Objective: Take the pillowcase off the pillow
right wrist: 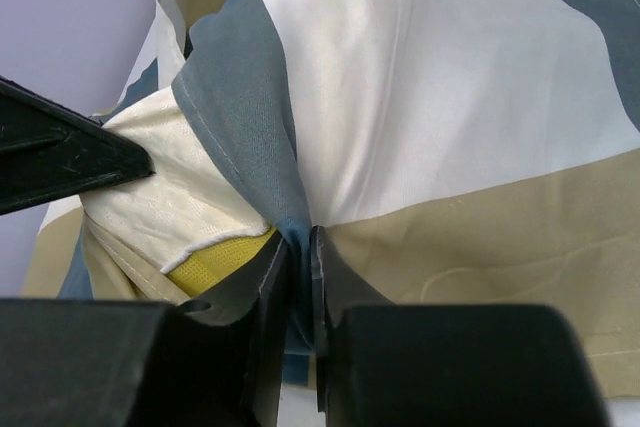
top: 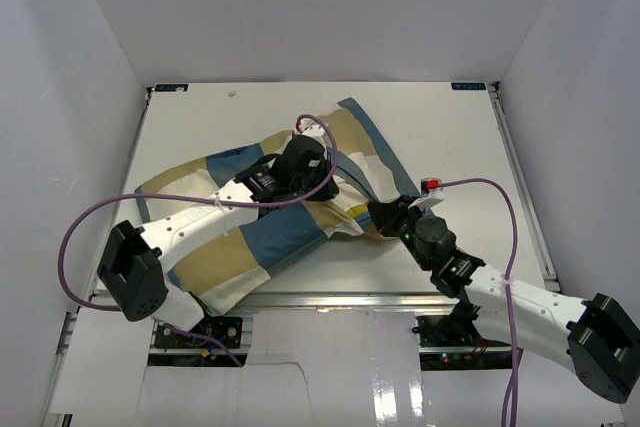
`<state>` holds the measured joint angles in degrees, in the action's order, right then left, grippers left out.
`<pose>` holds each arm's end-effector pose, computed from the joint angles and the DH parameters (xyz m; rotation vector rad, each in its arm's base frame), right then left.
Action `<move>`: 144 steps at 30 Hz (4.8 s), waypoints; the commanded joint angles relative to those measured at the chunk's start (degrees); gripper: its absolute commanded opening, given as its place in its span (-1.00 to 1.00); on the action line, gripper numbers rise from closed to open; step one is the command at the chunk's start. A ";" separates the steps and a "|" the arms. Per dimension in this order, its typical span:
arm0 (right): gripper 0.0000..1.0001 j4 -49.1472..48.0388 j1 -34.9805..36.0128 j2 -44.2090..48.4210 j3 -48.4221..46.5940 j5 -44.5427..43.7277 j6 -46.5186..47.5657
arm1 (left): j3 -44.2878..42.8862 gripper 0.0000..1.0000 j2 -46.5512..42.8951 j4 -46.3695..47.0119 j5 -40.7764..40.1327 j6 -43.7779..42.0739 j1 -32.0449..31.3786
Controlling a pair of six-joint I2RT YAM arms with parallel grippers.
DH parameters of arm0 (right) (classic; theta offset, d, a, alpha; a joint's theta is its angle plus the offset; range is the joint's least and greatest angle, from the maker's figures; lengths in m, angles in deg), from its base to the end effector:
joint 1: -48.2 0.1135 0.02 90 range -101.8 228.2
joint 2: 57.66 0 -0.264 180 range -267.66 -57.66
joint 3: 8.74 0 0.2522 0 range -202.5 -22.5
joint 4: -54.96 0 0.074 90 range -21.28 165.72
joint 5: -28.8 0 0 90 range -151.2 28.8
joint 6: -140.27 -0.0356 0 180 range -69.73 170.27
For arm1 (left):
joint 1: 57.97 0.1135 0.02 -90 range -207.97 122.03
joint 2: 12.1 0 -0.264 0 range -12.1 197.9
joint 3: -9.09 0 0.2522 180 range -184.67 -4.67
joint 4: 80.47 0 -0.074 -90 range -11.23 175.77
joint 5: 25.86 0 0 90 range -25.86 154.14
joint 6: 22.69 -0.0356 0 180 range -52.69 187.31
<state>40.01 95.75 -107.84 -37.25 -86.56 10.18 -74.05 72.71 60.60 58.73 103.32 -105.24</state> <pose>0.1400 0.1305 0.2107 0.2292 1.7219 0.7721 0.2273 -0.2411 0.2978 0.1806 2.3552 -0.6383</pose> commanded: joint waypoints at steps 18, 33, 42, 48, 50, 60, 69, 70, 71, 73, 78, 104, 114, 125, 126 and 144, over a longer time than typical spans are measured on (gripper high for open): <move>-0.56 -0.55 -12.13 -9.33 4.28 2.60 2.21 | -3.48 -1.00 -10.72 -6.38 -3.64 -2.17 4.37; -0.60 -3.28 -21.95 -11.96 4.02 12.16 4.85 | -5.40 -1.00 -12.39 -8.22 -0.13 -3.31 4.99; -0.85 -10.04 -26.98 -16.35 2.79 24.74 6.61 | -5.85 -1.00 -13.36 -7.01 5.74 -5.15 5.08; -0.84 -16.37 -26.90 -23.12 1.12 33.62 5.21 | 1.52 -1.00 -13.45 8.80 31.13 -5.69 4.99; -0.84 -19.71 -26.90 -27.32 -0.27 35.90 4.50 | 4.07 -1.00 -12.66 13.71 39.54 -5.34 4.99; -0.38 -10.23 -27.60 -36.40 -15.14 40.38 3.08 | 9.79 -1.00 -8.35 11.73 39.02 -9.64 2.88; 0.18 0.05 -27.60 -15.94 -3.98 42.50 8.81 | 16.91 -1.00 -10.46 11.72 26.60 -10.43 2.44; 0.20 2.75 -27.60 -13.92 -3.63 41.72 9.07 | 17.96 -1.00 -11.42 13.20 25.90 -10.26 2.35; 0.20 4.87 -27.60 -9.98 -3.80 40.41 10.12 | 19.97 -1.00 -11.86 14.00 25.71 -9.82 2.27; 0.25 11.27 -27.60 -5.92 -4.76 36.47 10.74 | 21.39 -1.00 -13.09 14.62 25.19 -9.73 2.09; 0.32 21.58 -27.69 1.92 -12.67 32.40 14.07 | 24.56 -1.00 -15.73 15.76 24.30 -9.47 1.65; -0.01 26.07 -22.33 -38.06 -42.20 55.27 30.52 | 27.02 -1.00 -16.96 18.93 25.01 -8.06 -1.25; -0.85 26.78 -28.29 -54.32 -61.97 41.63 20.77 | 25.97 -1.00 -24.15 21.39 38.54 -5.16 -2.83; -0.85 21.94 -34.45 -71.90 -72.61 44.44 10.13 | 23.60 -1.00 -37.09 18.50 39.96 -4.98 -4.15; -0.84 21.77 -34.45 -73.30 -73.23 44.79 9.86 | 22.72 -1.00 -37.35 17.62 38.73 -5.33 -4.15; 0.96 35.80 -37.17 -62.78 -81.93 51.49 15.83 | 19.29 -1.00 -16.71 20.85 -0.39 -6.22 -4.06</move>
<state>70.11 60.47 -179.05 -113.29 -31.66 22.46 -54.12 54.44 78.63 62.97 96.06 -109.10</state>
